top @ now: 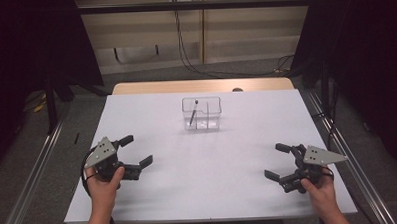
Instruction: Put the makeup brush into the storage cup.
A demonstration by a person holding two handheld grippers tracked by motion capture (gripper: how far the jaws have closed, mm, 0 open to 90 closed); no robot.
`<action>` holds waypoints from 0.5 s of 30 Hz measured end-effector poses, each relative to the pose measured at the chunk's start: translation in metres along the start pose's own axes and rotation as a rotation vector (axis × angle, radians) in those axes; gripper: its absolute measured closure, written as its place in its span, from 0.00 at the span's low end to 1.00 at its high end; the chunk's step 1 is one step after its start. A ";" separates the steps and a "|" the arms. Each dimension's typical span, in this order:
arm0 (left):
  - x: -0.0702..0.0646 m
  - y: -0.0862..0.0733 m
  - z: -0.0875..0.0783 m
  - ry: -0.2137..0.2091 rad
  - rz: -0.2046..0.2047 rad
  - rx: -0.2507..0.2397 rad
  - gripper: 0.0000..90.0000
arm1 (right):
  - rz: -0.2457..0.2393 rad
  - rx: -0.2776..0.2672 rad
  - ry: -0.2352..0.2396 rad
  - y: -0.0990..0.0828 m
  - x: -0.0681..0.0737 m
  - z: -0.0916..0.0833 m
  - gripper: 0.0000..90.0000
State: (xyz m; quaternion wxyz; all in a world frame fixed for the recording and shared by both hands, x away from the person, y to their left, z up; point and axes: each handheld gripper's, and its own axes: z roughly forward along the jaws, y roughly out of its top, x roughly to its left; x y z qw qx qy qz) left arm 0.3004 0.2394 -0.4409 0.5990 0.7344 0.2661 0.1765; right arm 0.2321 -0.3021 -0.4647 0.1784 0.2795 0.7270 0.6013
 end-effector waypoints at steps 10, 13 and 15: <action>0.001 -0.001 -0.006 0.013 -0.002 0.003 0.00 | -0.003 0.000 0.000 0.000 0.000 0.001 0.00; 0.001 -0.002 -0.009 0.016 0.001 0.008 0.00 | -0.002 0.000 -0.001 0.000 0.000 0.001 0.00; 0.001 -0.003 -0.011 0.015 -0.004 0.006 0.00 | 0.000 -0.003 -0.002 0.000 -0.001 0.000 0.00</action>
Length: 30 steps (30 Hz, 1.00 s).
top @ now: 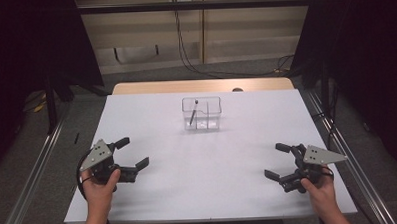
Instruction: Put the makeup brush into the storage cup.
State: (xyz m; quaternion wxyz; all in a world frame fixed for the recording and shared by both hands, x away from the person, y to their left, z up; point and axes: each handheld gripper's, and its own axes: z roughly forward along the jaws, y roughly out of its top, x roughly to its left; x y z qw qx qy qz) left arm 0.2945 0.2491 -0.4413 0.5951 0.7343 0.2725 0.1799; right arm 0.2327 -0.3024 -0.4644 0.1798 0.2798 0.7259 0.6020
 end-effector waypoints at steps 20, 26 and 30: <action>-0.005 -0.006 -0.007 -0.013 0.008 0.019 0.00 | 0.004 0.006 -0.007 -0.001 -0.001 0.000 0.00; -0.007 -0.007 -0.005 -0.019 0.015 0.028 0.00 | 0.004 0.006 -0.012 -0.001 -0.002 -0.001 0.00; -0.008 -0.007 -0.004 -0.024 0.023 0.028 0.00 | 0.005 0.005 -0.018 -0.001 -0.002 -0.002 0.00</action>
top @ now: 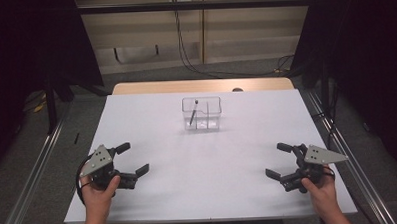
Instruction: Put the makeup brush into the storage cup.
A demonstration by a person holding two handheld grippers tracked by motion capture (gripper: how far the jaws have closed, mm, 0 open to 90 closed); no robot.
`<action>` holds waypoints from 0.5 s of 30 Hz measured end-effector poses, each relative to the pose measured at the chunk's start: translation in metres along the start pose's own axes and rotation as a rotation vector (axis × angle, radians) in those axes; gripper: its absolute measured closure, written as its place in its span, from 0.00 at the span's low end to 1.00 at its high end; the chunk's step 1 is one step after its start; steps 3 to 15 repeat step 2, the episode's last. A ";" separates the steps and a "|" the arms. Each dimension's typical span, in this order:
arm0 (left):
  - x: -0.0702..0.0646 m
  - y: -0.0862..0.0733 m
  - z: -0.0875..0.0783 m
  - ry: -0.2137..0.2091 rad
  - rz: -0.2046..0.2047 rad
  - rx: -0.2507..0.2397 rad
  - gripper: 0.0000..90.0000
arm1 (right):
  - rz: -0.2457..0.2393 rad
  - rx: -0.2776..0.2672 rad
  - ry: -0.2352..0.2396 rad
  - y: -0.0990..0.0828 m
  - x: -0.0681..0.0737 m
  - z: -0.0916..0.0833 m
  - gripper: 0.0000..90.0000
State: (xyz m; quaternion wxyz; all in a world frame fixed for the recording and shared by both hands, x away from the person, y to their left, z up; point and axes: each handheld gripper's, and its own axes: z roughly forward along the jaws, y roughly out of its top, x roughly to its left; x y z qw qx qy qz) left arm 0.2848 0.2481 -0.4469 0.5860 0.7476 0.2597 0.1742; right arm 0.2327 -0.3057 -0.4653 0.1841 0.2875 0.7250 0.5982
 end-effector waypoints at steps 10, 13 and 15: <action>0.000 0.000 0.000 0.000 0.001 0.000 0.00 | 0.002 0.000 -0.004 0.000 0.000 -0.001 0.00; 0.000 0.000 0.000 0.000 0.001 0.000 0.00 | 0.002 0.000 -0.004 0.000 0.000 -0.001 0.00; 0.000 0.000 0.000 0.000 0.001 0.000 0.00 | 0.002 0.000 -0.004 0.000 0.000 -0.001 0.00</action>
